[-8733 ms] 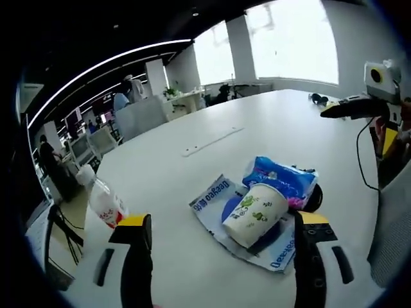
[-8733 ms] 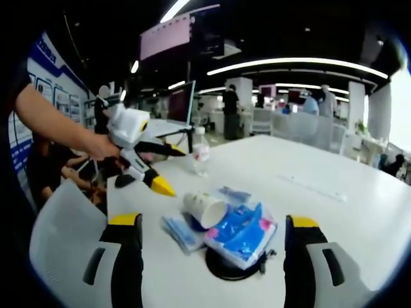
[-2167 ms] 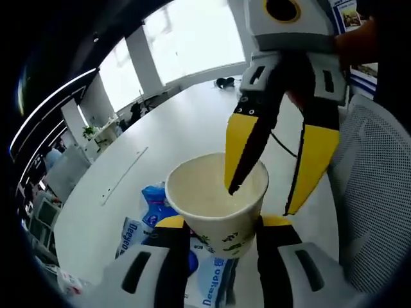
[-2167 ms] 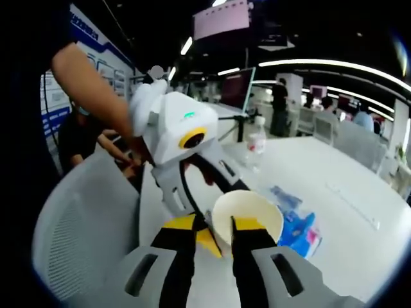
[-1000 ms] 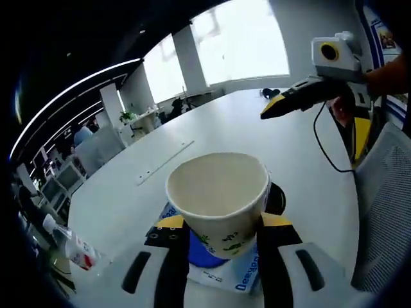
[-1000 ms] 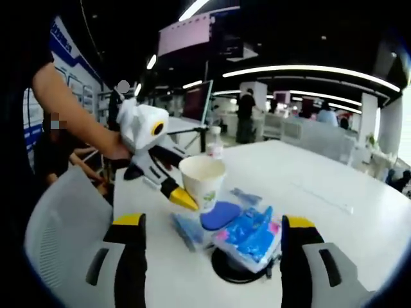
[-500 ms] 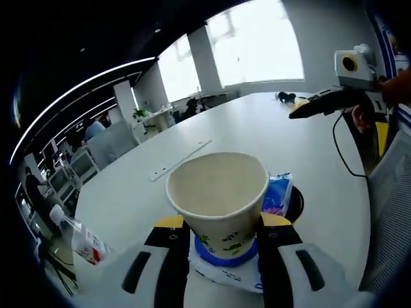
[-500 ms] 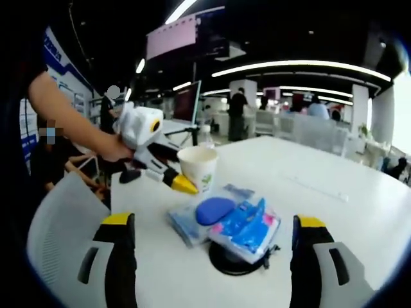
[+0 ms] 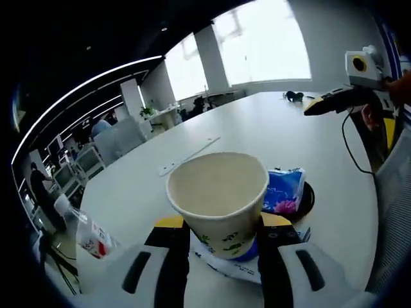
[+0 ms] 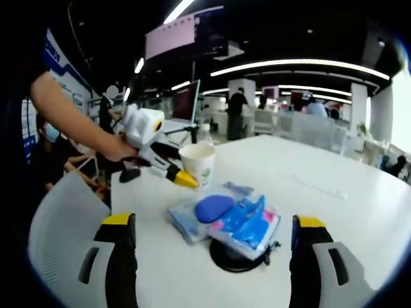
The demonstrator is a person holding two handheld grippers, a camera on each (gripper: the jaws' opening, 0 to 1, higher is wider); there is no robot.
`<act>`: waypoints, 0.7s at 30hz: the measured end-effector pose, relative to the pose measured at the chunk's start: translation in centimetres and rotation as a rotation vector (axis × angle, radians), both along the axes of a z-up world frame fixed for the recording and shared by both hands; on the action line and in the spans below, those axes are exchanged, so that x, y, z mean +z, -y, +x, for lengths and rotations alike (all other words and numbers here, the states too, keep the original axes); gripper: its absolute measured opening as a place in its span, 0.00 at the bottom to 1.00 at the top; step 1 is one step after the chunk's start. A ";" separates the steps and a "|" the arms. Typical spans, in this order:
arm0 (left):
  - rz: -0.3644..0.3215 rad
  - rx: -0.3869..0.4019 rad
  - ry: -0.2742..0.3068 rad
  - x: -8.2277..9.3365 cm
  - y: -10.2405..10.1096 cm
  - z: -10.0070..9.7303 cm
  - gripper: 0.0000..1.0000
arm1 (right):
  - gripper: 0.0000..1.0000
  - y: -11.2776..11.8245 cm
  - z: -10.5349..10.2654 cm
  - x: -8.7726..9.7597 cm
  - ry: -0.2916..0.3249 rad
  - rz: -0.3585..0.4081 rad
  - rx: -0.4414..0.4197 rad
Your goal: Arrange the tabletop items into an orderly group along one side of the table until the central work area is clear of visible clutter.
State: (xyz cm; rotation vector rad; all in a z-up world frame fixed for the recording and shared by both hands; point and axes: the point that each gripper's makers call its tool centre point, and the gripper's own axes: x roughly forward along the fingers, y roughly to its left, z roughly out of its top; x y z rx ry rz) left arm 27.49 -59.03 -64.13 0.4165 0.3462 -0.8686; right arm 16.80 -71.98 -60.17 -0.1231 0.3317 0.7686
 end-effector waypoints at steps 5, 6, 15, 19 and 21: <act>0.002 0.019 0.008 -0.5 -0.7 0.9 0.40 | 1.00 0.2 0.1 -0.2 -0.007 -0.006 -0.004; -0.004 0.027 0.003 -0.5 -0.9 1.1 0.40 | 1.00 0.3 0.1 -0.3 -0.009 -0.007 -0.005; -0.015 0.081 -0.008 -1.7 -2.3 2.6 0.40 | 1.00 0.8 0.3 -1.3 -0.044 -0.017 -0.023; -0.017 0.096 -0.016 -2.2 -2.8 3.1 0.40 | 1.00 0.5 0.3 -1.9 -0.048 -0.044 -0.005; -0.015 0.099 -0.018 -2.5 -3.0 3.4 0.40 | 1.00 0.4 0.3 -2.1 -0.052 -0.050 0.000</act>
